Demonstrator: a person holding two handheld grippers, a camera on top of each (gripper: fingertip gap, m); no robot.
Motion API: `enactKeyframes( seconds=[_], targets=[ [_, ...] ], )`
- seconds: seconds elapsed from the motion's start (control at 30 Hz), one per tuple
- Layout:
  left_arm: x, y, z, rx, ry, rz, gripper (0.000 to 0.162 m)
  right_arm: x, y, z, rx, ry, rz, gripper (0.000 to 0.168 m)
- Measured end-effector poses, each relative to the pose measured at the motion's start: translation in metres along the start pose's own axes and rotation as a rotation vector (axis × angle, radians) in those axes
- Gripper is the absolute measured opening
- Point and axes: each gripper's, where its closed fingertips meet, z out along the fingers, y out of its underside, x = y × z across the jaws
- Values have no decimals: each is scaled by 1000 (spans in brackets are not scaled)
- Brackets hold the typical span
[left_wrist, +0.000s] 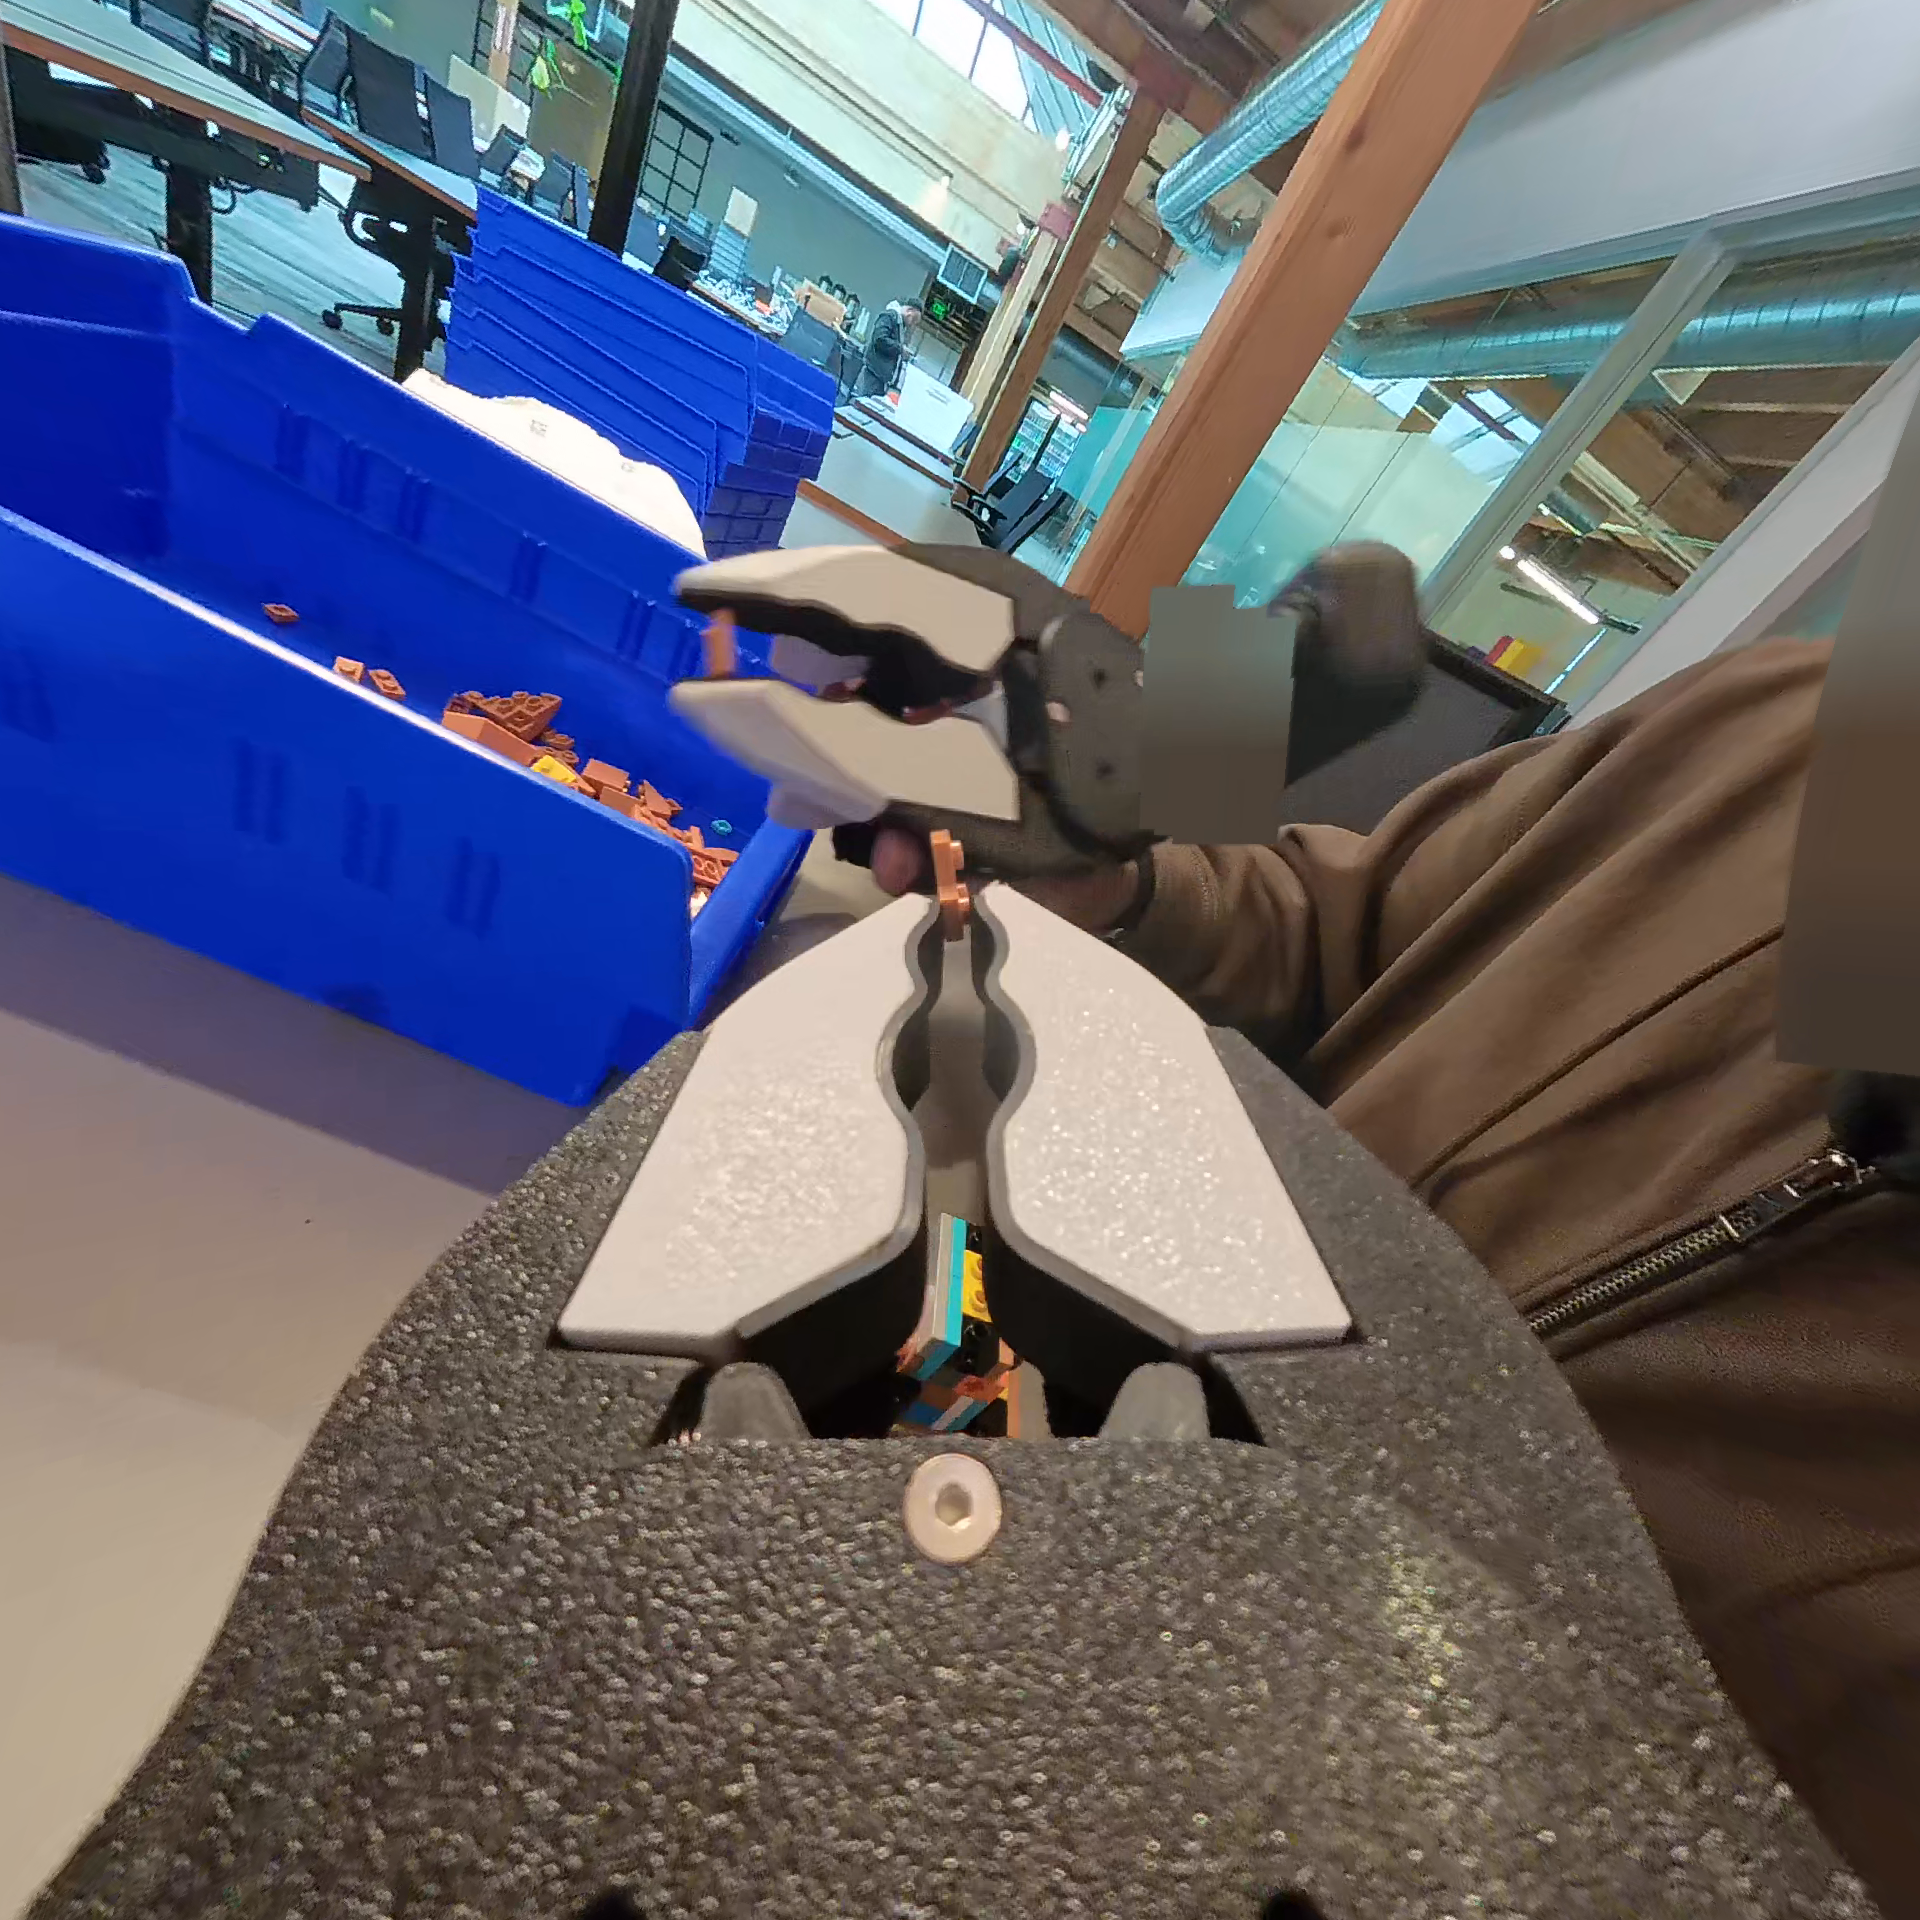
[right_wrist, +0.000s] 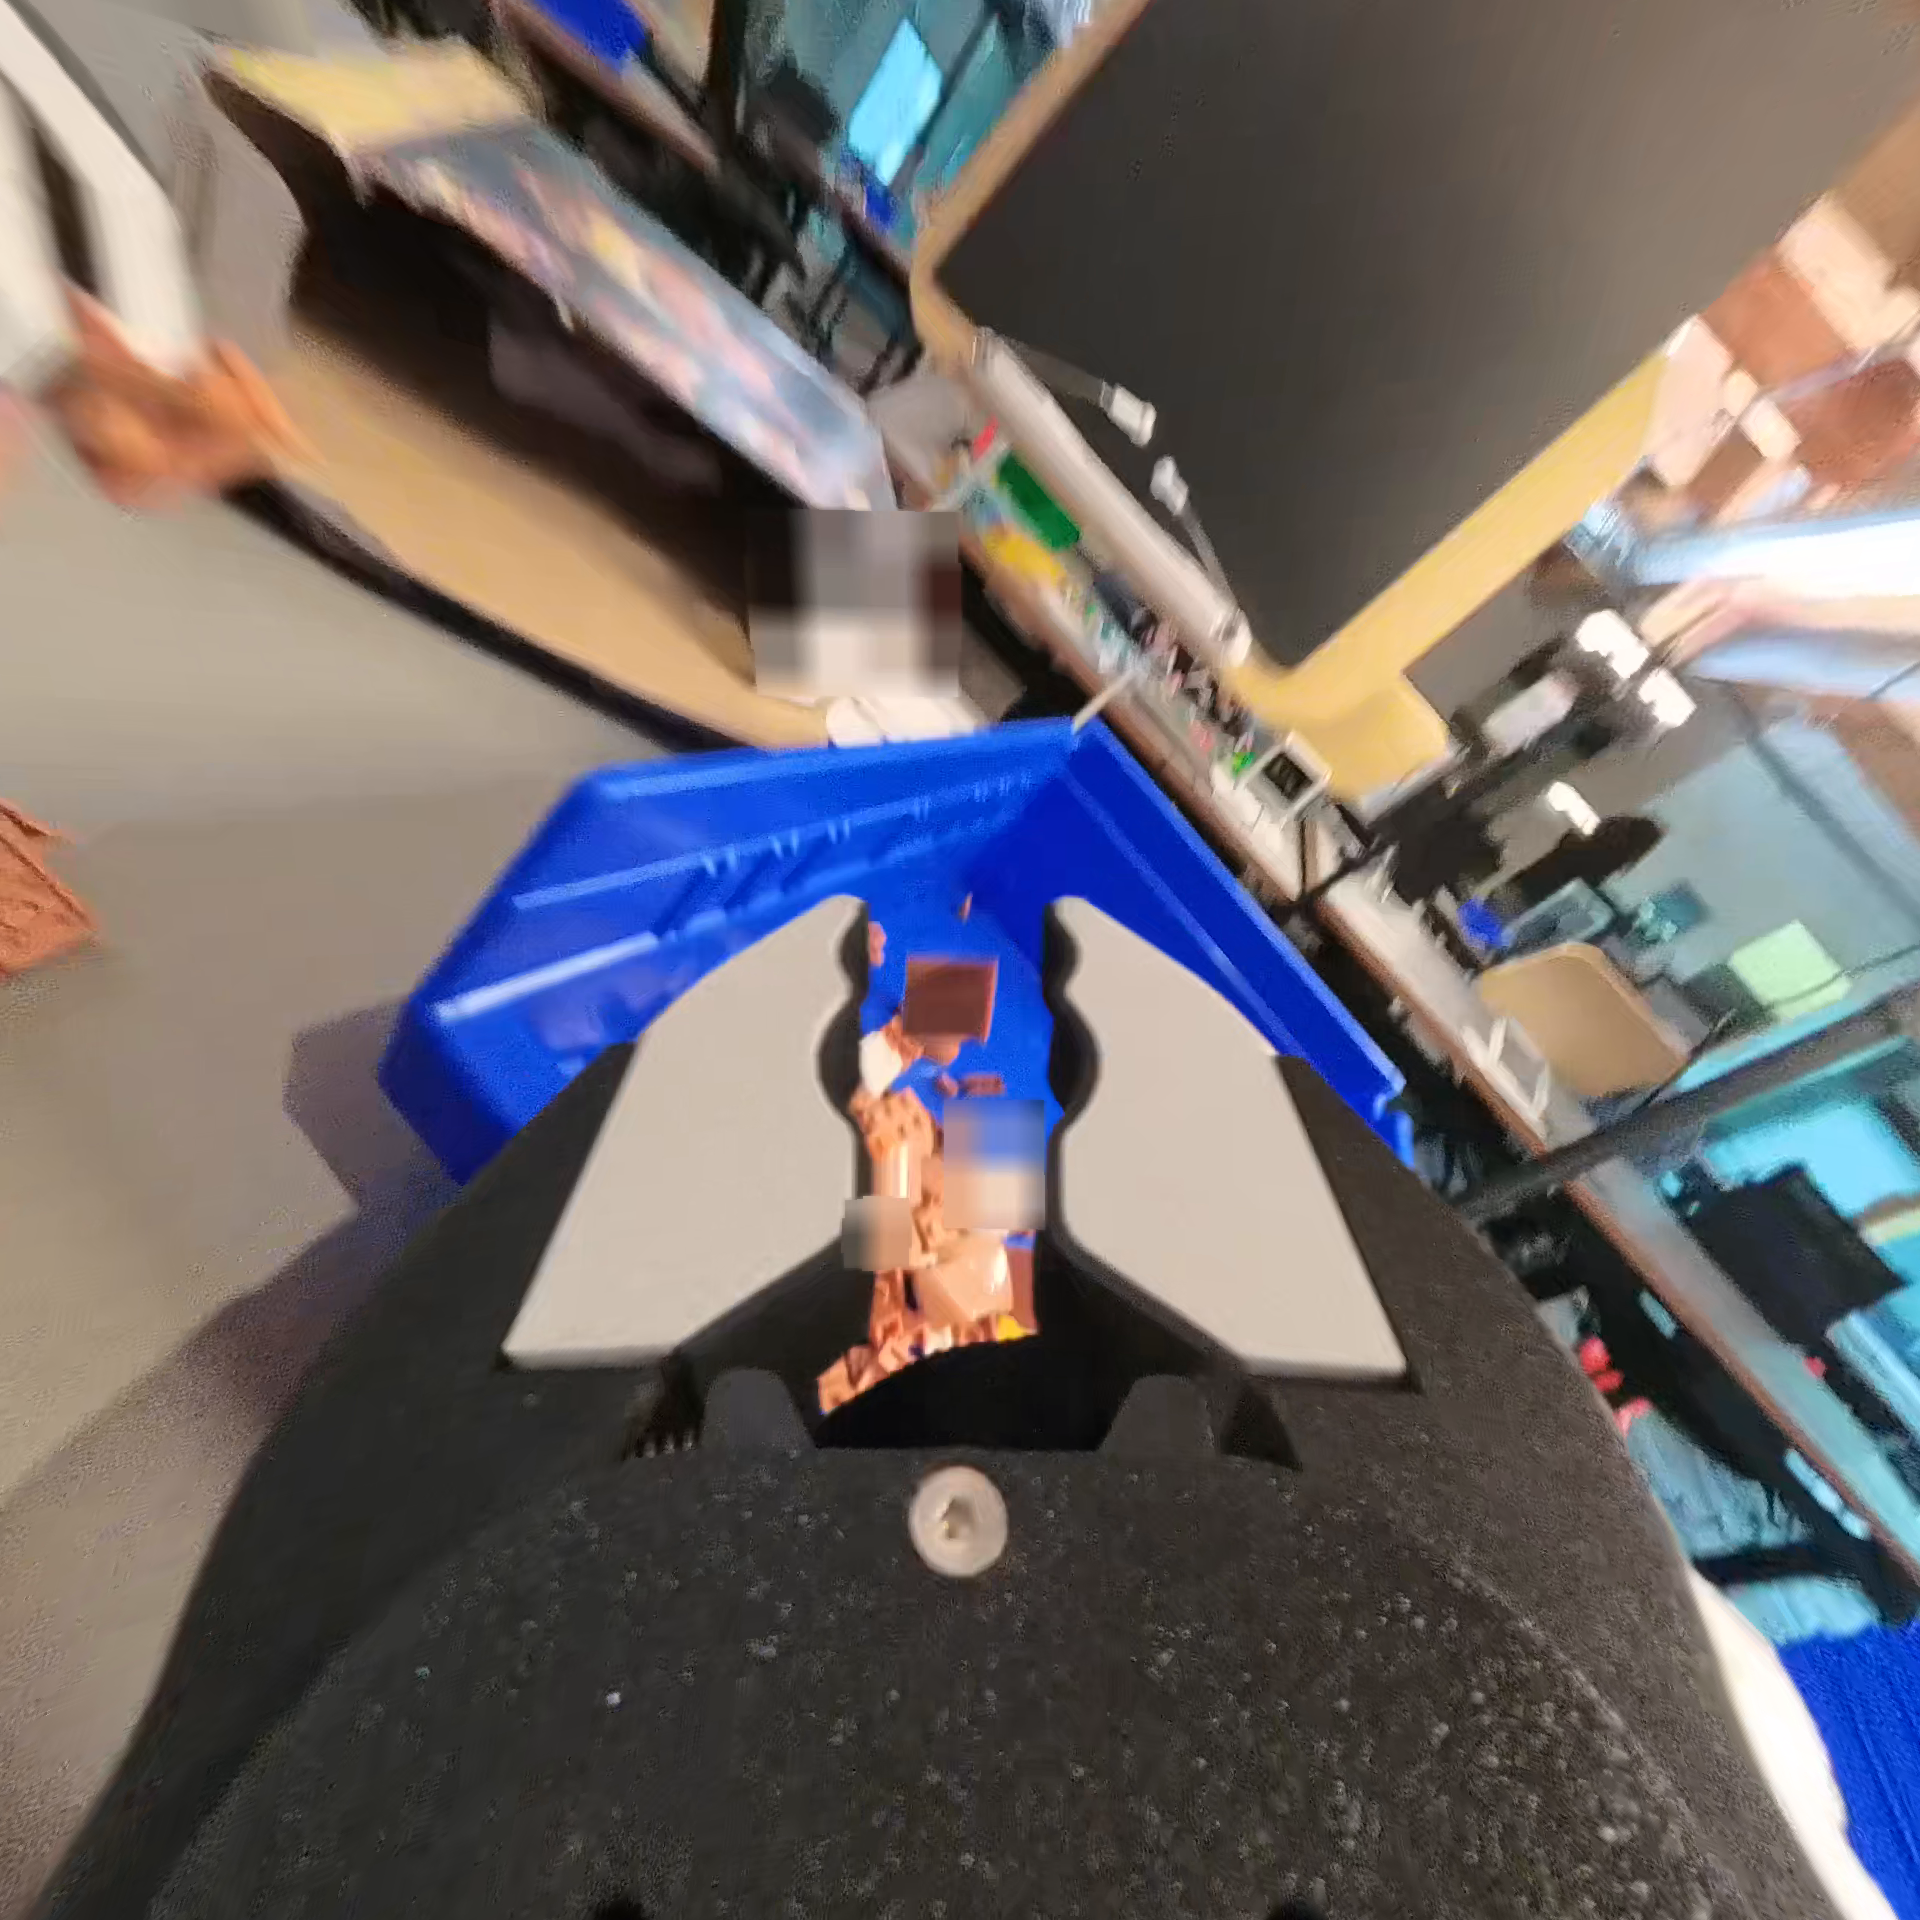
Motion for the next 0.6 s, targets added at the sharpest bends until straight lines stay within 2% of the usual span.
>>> enactKeyframes(
  seconds=[0.07, 0.13, 0.2, 0.37, 0.47, 0.6],
  targets=[
    [-1, -1, 0, 2, -10, 6, 5, -2, 14, 6, -64, -47, 53, 44],
    [-1, -2, -1, 14, -11, 1, 5, -9, 1, 2, 17, -121, 109, 46],
    [-2, -5, -2, 32, -8, -15, 5, -21, -25, -9, 153, -178, 59, 46],
    [2, -1, 1, 22, 44, -72, 5, -61, -54, -32, 346, -245, -218, 41],
    [3, 7, 6, -17, 43, -78, 5, -73, -60, -38, 391, -255, -260, 37],
    [4, 13, 10, -50, 45, -78, 5, -75, -63, -42, 416, -254, -264, 17]
  ],
)
